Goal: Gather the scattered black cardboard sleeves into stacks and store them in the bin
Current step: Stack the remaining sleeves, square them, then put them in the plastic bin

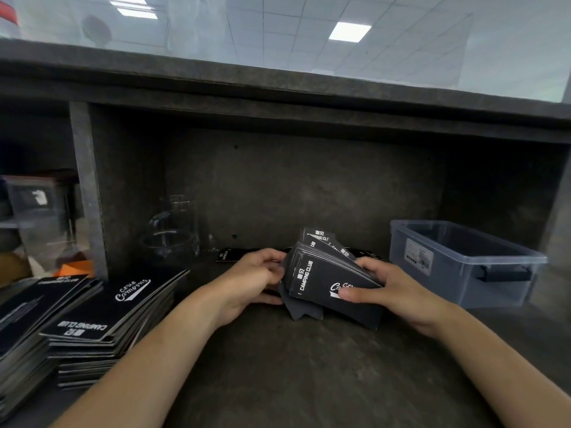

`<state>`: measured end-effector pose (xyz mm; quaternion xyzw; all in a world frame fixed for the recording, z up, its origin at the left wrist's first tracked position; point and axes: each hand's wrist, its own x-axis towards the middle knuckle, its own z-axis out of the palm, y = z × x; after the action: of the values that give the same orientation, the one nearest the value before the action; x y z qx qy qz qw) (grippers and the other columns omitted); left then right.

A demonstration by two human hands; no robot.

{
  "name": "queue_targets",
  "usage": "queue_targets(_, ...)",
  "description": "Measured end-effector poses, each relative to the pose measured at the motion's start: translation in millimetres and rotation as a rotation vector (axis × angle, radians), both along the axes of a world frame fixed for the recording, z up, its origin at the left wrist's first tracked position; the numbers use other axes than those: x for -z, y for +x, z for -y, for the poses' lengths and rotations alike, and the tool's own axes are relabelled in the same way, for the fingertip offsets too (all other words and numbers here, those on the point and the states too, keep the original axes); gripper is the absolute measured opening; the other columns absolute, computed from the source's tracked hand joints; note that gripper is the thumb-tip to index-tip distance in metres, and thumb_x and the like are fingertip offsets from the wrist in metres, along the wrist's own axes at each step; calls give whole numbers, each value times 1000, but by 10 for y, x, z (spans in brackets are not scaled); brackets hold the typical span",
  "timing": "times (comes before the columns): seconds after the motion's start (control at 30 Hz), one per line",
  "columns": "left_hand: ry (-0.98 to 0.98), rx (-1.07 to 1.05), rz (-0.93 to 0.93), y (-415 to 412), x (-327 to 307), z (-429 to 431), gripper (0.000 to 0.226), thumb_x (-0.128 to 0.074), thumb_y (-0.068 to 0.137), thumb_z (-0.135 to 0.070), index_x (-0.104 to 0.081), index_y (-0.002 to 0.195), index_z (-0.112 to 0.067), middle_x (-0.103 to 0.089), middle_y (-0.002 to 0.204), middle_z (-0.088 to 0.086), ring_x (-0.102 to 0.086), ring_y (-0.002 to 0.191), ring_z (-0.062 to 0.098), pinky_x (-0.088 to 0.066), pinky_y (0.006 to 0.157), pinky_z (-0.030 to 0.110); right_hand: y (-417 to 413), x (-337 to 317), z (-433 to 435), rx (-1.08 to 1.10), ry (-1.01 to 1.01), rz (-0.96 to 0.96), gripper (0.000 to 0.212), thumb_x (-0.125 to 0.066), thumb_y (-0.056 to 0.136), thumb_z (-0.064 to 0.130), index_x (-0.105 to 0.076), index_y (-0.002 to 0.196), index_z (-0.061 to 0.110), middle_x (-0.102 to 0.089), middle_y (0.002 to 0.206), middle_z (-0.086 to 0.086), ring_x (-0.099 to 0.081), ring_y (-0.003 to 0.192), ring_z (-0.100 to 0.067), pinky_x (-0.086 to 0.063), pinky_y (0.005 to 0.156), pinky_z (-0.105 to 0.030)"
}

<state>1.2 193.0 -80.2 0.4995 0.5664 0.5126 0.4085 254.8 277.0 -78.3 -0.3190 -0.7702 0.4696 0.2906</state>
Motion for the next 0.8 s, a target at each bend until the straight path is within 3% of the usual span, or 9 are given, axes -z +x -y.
queue_targets(0.13, 73, 63, 21, -21, 1, 14, 35, -54, 100, 3, -64, 129, -15, -72, 120, 13, -71, 97, 20, -59, 70, 28, 5, -18, 10, -11, -9, -46, 47, -85, 75, 19, -68, 118, 15, -77, 112, -1, -73, 107, -18, -55, 88, -28)
queue_targets(0.27, 189, 58, -2, -55, -50, 33, 36, -59, 97, 4, -65, 124, -18, -77, 108, 4, -72, 93, 16, -58, 71, 27, 14, -47, 24, -18, -7, -117, 49, -82, 71, 19, -66, 117, 13, -77, 112, -2, -74, 104, -18, -58, 81, -24)
queue_targets(0.33, 283, -16, -1, -58, -84, 34, 33, -60, 96, 6, -65, 119, -17, -78, 101, 3, -72, 89, 16, -57, 70, 26, 13, -54, 40, -19, 38, -123, 49, -84, 72, 20, -64, 117, 15, -77, 113, -2, -73, 106, -18, -58, 84, -26)
queue_targets(0.47, 438, -153, -286, -62, -88, 37, 37, -62, 93, 8, -70, 106, -25, -77, 103, -4, -72, 99, 3, -55, 83, 16, -48, -33, 116, 26, 203, 49, 56, -90, 69, 27, -53, 109, 15, -77, 108, 5, -74, 99, -10, -60, 85, -28)
queue_targets(0.57, 505, -166, -375, -57, -69, 43, 41, -64, 92, 8, -72, 104, -30, -76, 107, -8, -70, 104, 3, -51, 91, 13, -86, 28, 103, 53, 258, 145, 71, -95, 61, 43, -43, 105, 25, -76, 112, 10, -72, 104, -6, -55, 98, -35)
queue_targets(0.63, 479, -147, -353, -60, -56, 53, 37, -61, 96, 6, -73, 106, -27, -77, 104, -7, -71, 103, 5, -53, 93, 19, -81, 23, 97, 62, 242, 177, 82, -95, 56, 49, -41, 115, 33, -74, 116, 13, -70, 105, -1, -51, 105, -36)
queue_targets(0.7, 415, -117, -326, -57, -35, 50, 32, -55, 100, 1, -73, 107, -24, -78, 101, -3, -72, 101, 10, -54, 93, 27, -72, 10, 95, 65, 222, 166, 94, -96, 57, 42, -35, 128, 40, -72, 114, 14, -69, 104, 4, -51, 107, -32)
queue_targets(0.8, 384, -84, -330, -31, -2, 41, 31, -50, 103, 1, -72, 103, -20, -78, 97, 2, -72, 93, 12, -53, 87, 27, -68, -5, 95, 54, 236, 181, 127, -97, 58, 42, -10, 150, 49, -67, 120, 21, -67, 108, 5, -46, 108, -25)
